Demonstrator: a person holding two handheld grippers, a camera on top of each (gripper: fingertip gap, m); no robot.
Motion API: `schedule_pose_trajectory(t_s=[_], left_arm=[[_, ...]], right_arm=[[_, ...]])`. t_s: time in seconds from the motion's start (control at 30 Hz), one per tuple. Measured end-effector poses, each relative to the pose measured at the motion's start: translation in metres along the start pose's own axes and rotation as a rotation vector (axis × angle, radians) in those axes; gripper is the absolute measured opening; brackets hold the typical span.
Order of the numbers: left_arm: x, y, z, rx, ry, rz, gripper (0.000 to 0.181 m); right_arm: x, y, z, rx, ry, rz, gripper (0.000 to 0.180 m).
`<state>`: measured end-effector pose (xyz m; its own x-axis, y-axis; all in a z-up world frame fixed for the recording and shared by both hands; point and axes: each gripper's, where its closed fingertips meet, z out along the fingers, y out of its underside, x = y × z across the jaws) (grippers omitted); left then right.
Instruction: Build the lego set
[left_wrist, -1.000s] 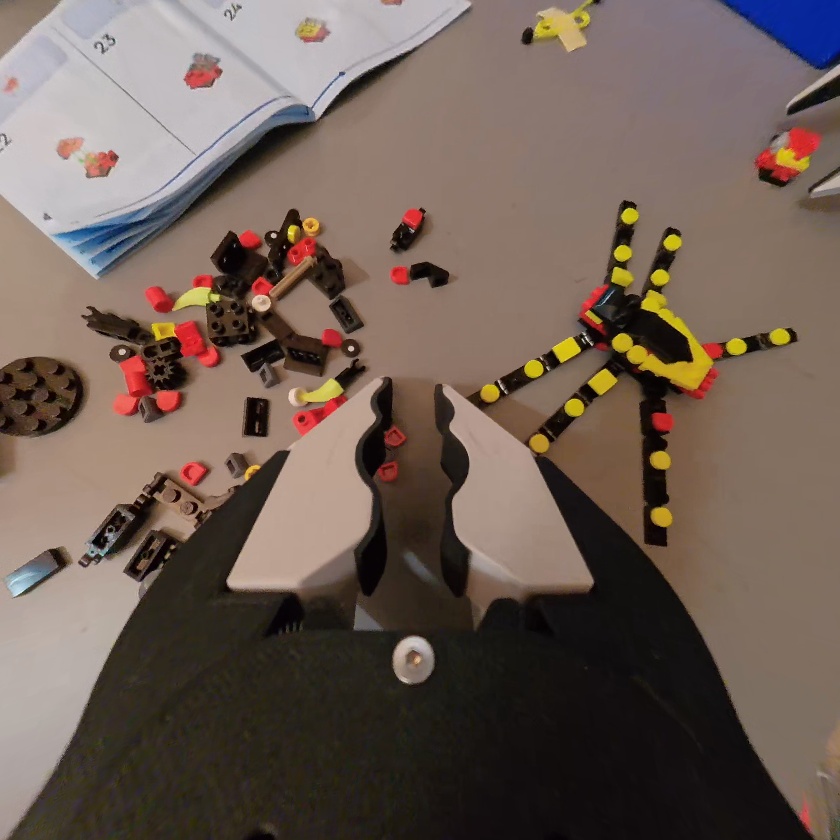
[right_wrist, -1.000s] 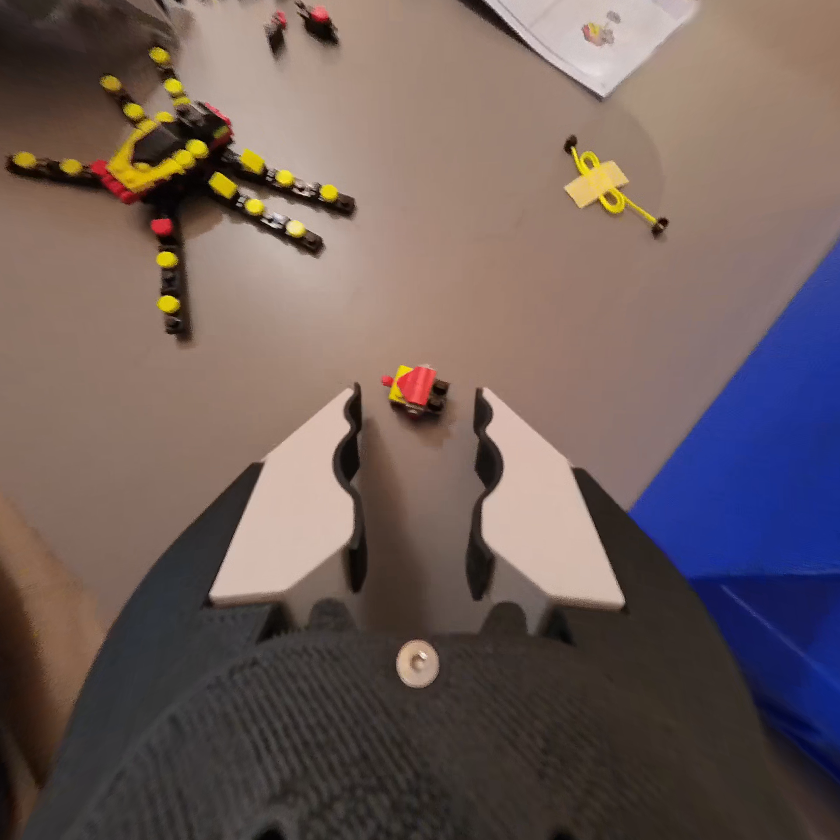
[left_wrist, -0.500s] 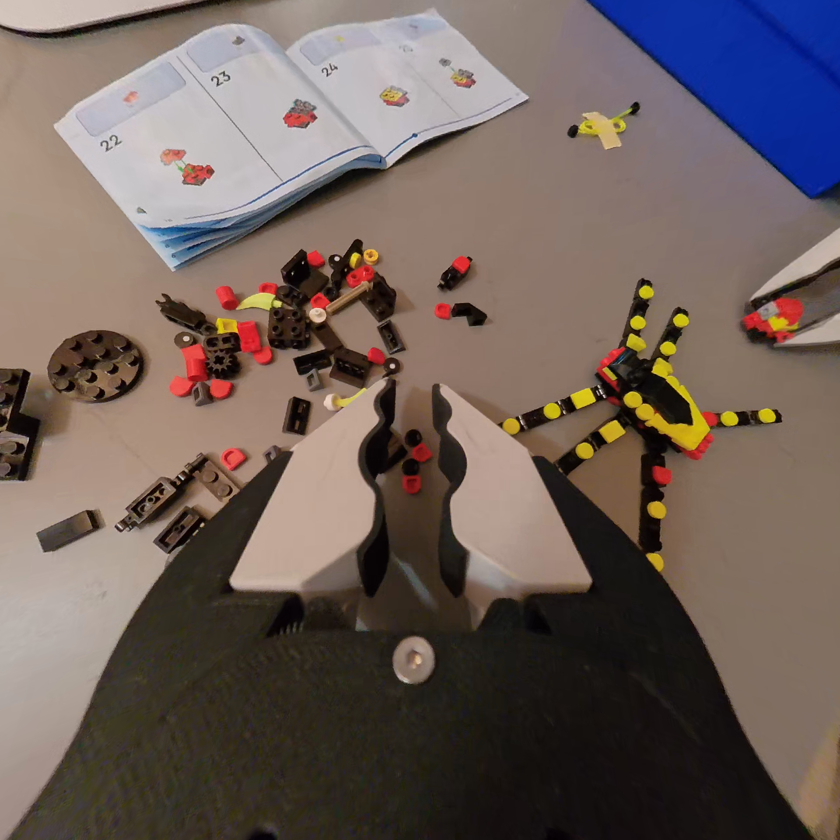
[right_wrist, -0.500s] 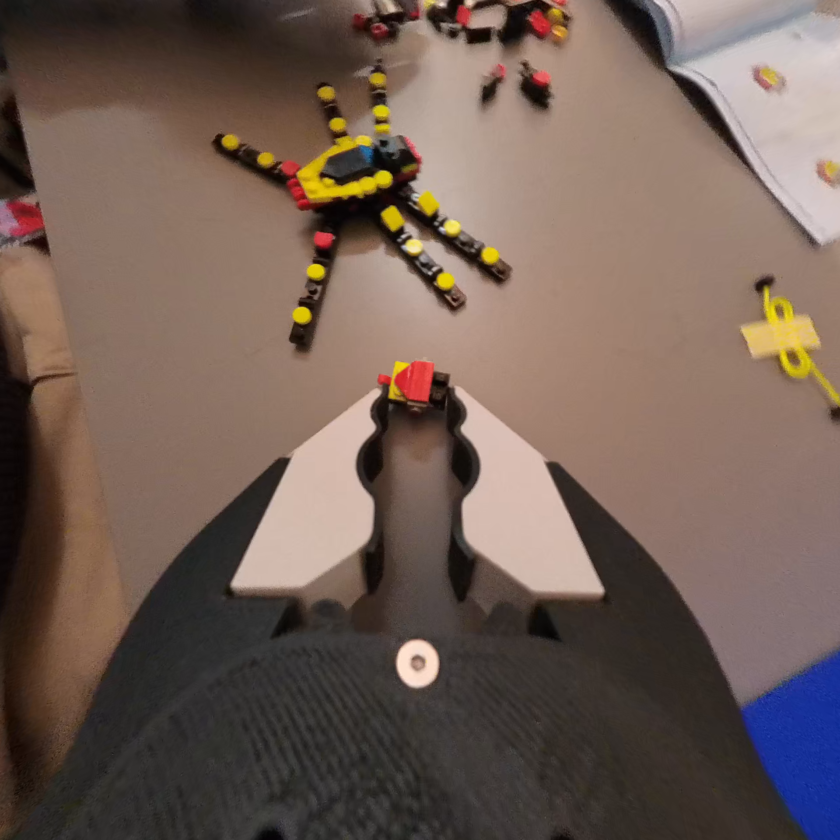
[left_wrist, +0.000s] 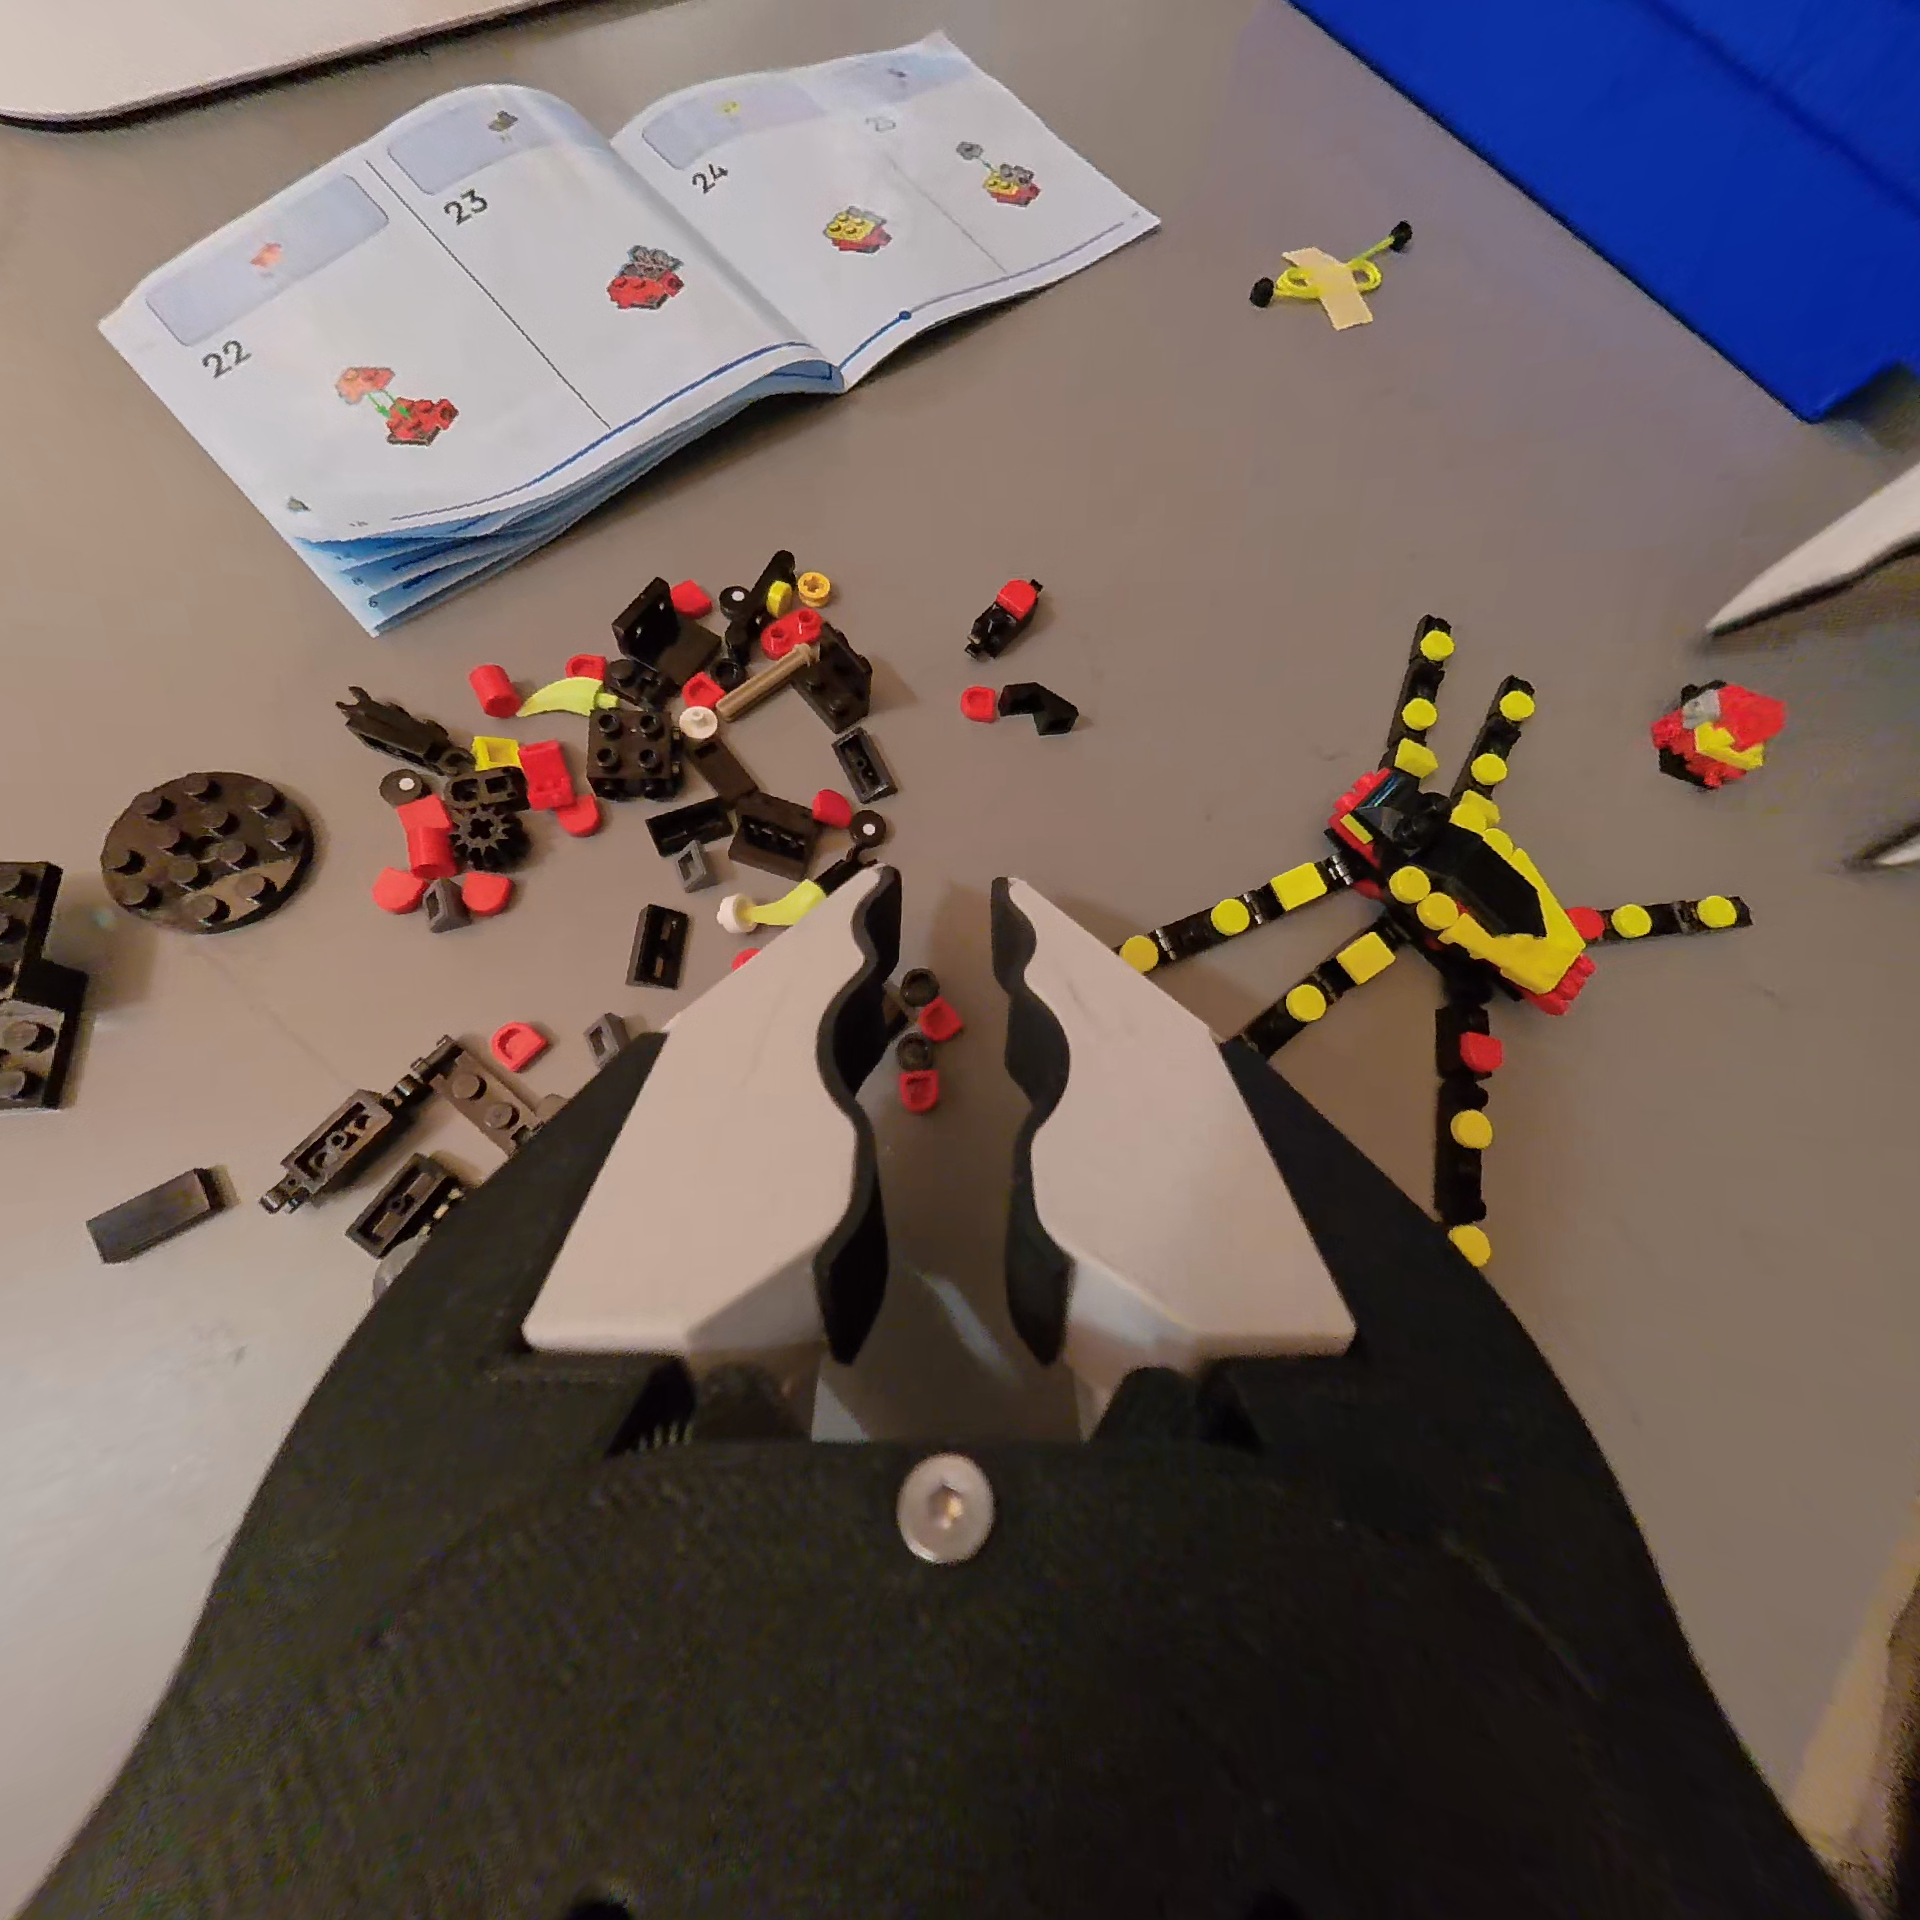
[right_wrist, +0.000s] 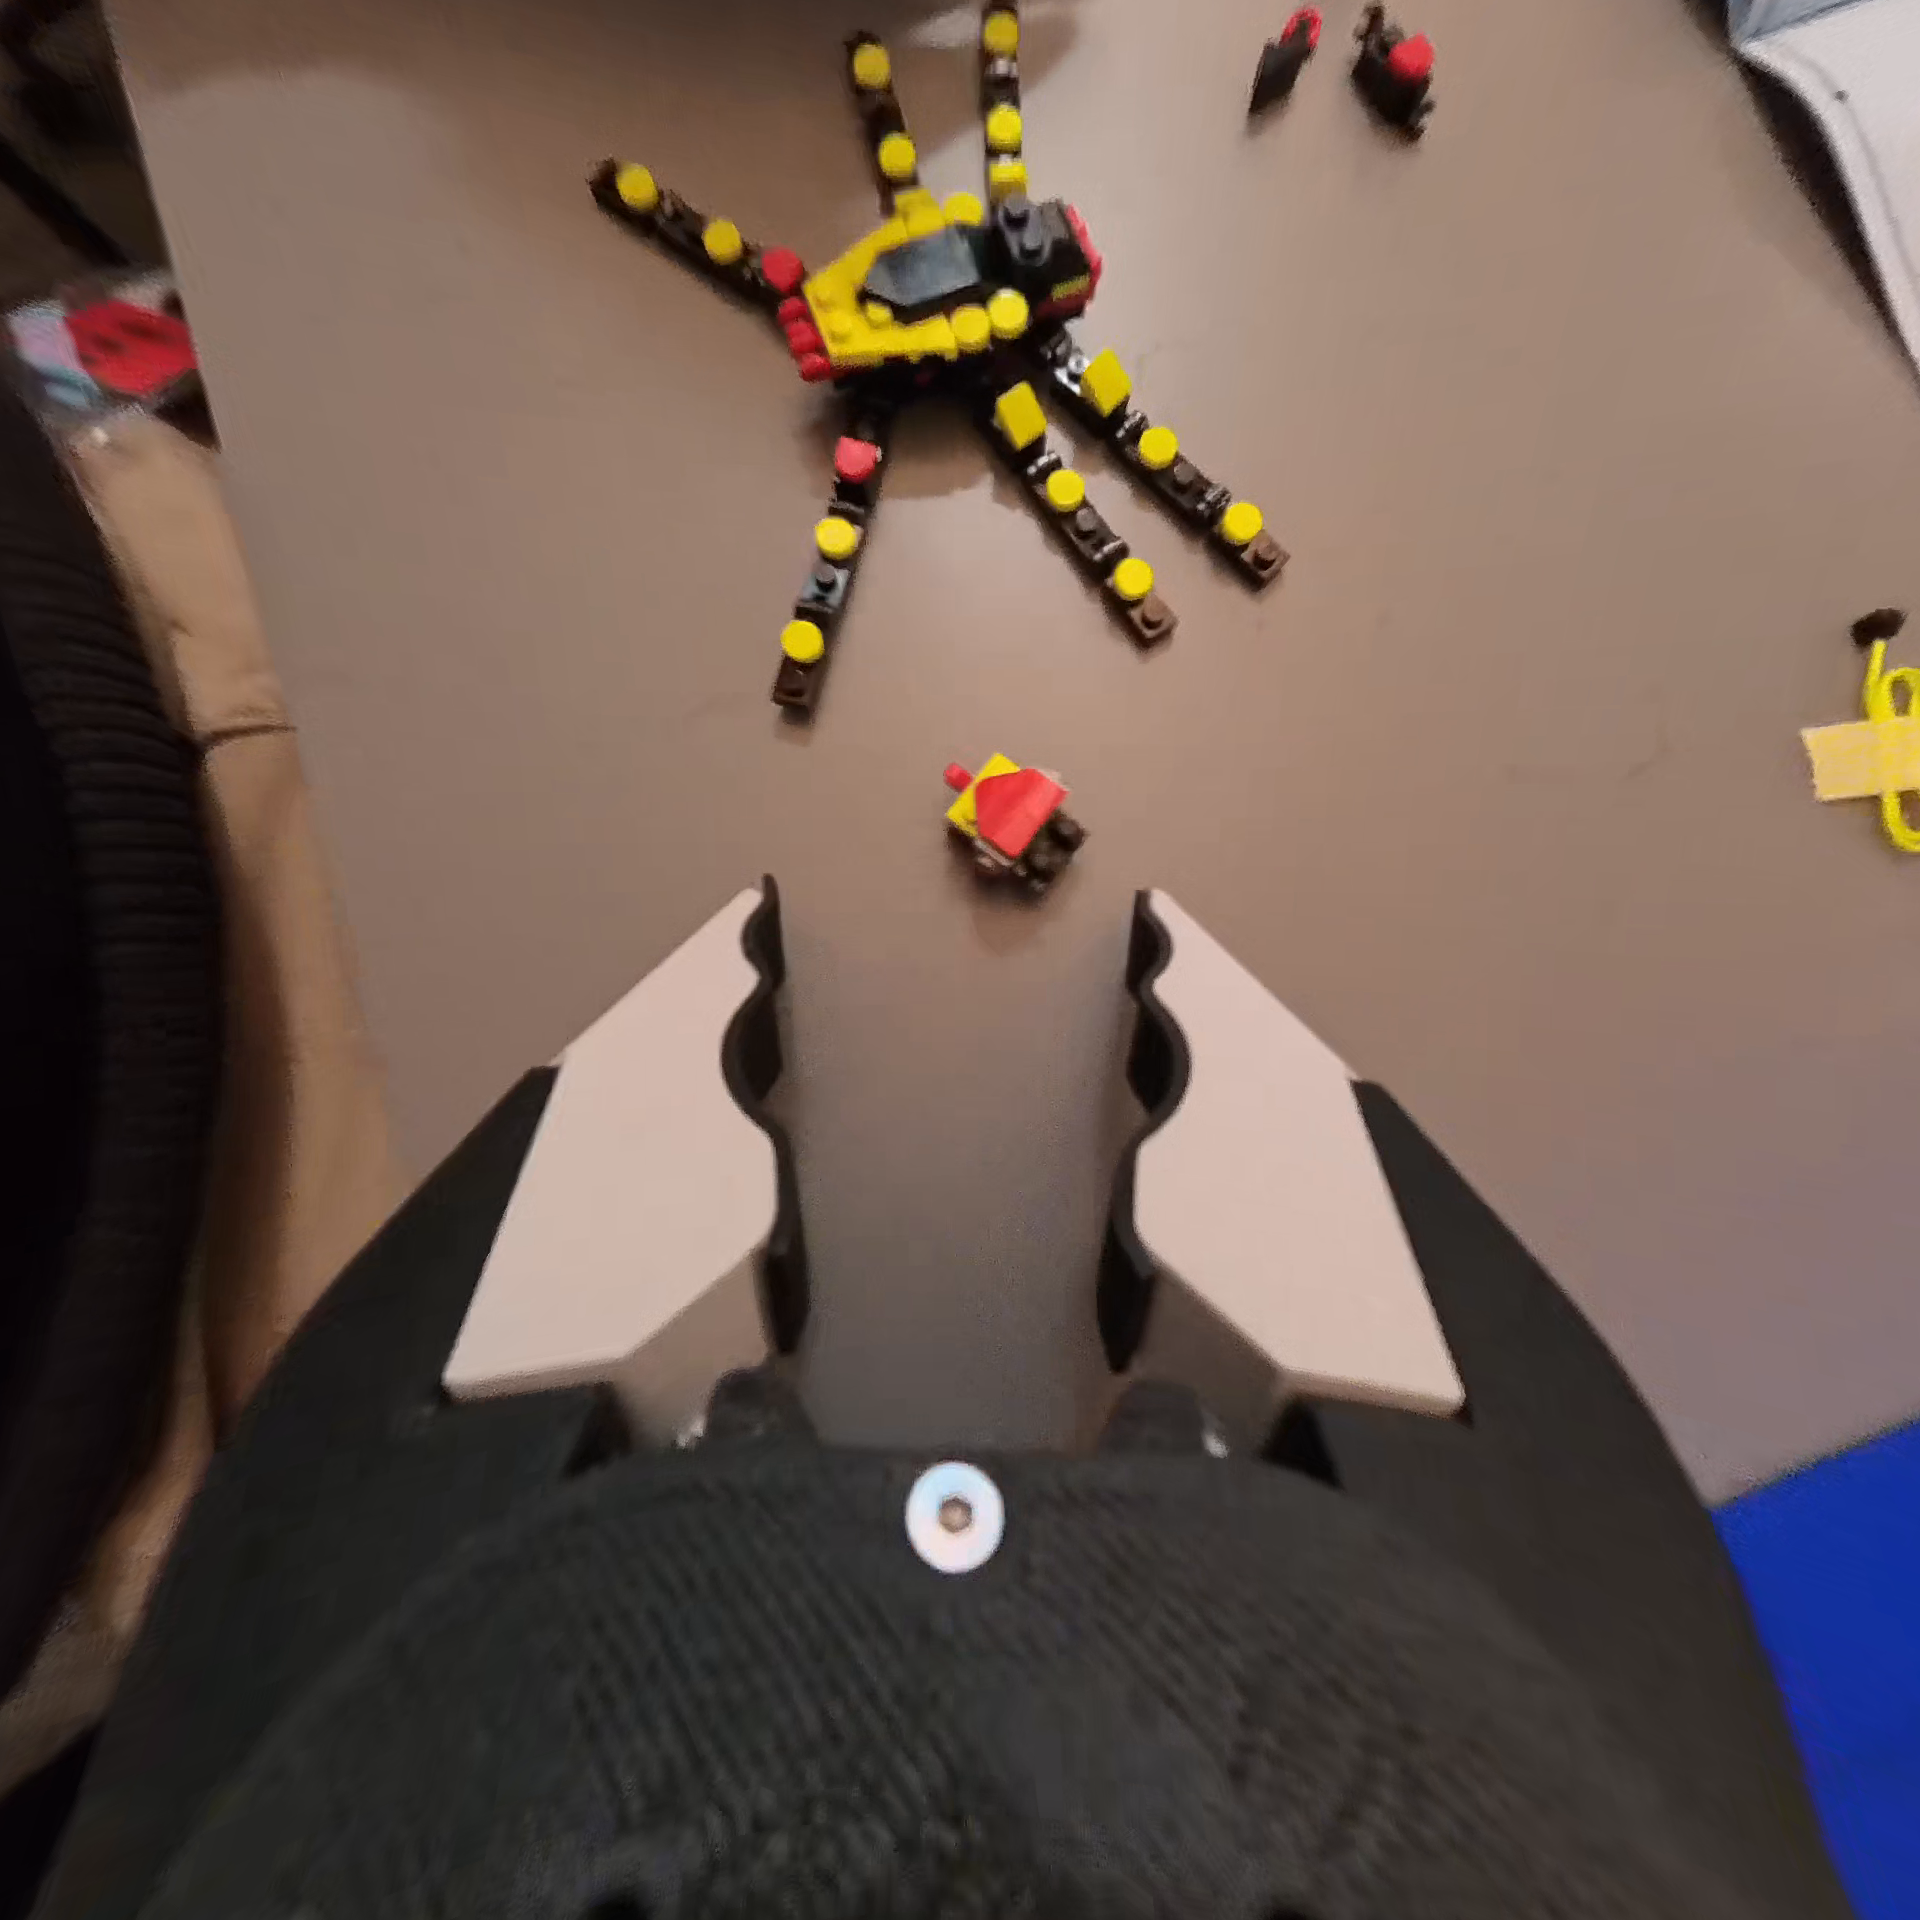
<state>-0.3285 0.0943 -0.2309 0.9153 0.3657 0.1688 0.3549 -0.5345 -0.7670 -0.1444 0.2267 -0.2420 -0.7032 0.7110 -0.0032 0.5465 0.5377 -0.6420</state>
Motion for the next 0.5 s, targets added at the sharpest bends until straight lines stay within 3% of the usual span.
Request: schedule_pose_trajectory(t_s=[0.17,0.23,0.37,0.5], left_arm=[[0.001,-0.003,-0.001,0.018,0.009,-0.004,0.014],[0.002,-0.002,0.000,0.012,0.015,-0.010,0.015],[0.001,-0.002,-0.003,0.018,0.003,-0.004,0.014],[0.003,0.000,0.000,0.011,0.024,-0.012,0.014]], right_arm=[[0.013,0.006,0.004,-0.037,0.198,0.114,0.058],[0.018,0.004,0.003,-0.046,0.258,0.233,0.043],[-0.004,0.004,0.004,-0.015,0.210,0.457,0.045],[-0.013,0.000,0.004,0.023,0.212,0.468,0.039]])
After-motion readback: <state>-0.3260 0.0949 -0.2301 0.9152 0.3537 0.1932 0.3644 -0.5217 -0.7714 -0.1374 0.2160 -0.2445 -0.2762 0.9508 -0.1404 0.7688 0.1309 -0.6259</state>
